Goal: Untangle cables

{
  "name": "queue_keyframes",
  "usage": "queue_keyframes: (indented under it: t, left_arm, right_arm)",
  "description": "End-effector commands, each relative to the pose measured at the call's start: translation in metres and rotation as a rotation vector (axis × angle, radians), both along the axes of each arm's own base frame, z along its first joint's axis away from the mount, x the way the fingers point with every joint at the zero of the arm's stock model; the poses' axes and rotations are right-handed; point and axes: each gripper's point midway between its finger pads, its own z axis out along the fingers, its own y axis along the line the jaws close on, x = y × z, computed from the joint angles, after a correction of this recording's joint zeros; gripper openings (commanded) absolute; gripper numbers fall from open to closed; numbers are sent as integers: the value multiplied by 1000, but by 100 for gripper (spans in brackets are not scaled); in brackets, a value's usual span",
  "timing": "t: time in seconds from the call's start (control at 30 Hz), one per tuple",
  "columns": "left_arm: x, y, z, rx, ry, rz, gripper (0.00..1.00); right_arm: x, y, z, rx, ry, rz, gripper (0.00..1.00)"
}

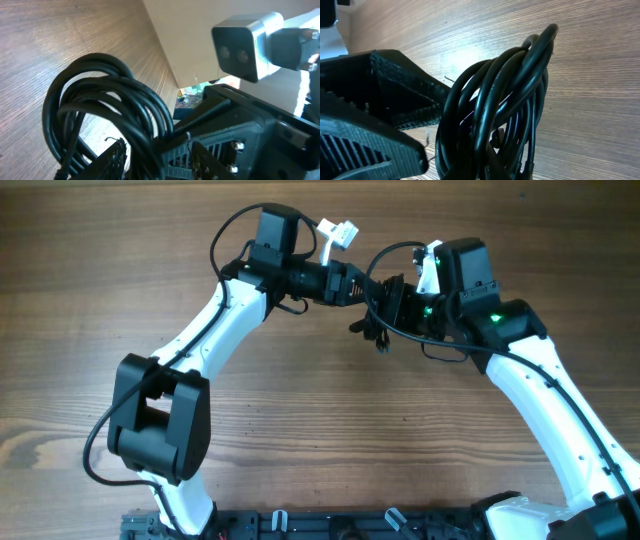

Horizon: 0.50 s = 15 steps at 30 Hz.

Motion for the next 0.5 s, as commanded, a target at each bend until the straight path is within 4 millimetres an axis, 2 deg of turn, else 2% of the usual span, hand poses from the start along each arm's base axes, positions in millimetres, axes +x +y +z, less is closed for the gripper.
queue_keyframes:
  t: [0.0, 0.13, 0.23, 0.33, 0.37, 0.47]
  left_arm:
    - [-1, -5, 2, 36, -13, 20, 43]
    - [-6, -14, -5, 71, -17, 23, 42]
    - [-3, -16, -11, 107, -29, 50, 27]
    - [5, -11, -22, 168, -18, 108, 8]
    - [8, -8, -26, 191, 0, 134, 4]
    - [16, 2, -36, 249, 58, 212, 4]
  right_arm:
    - [1, 5, 5, 32, -1, 5, 4]
    - [2, 5, 5, 34, -3, 5, 4]
    - [2, 5, 6, 37, -2, 1, 4]
    - [3, 3, 6, 43, 0, -3, 4]
    - [3, 2, 6, 47, 1, -2, 4]
    - [4, 1, 9, 72, 1, 6, 4]
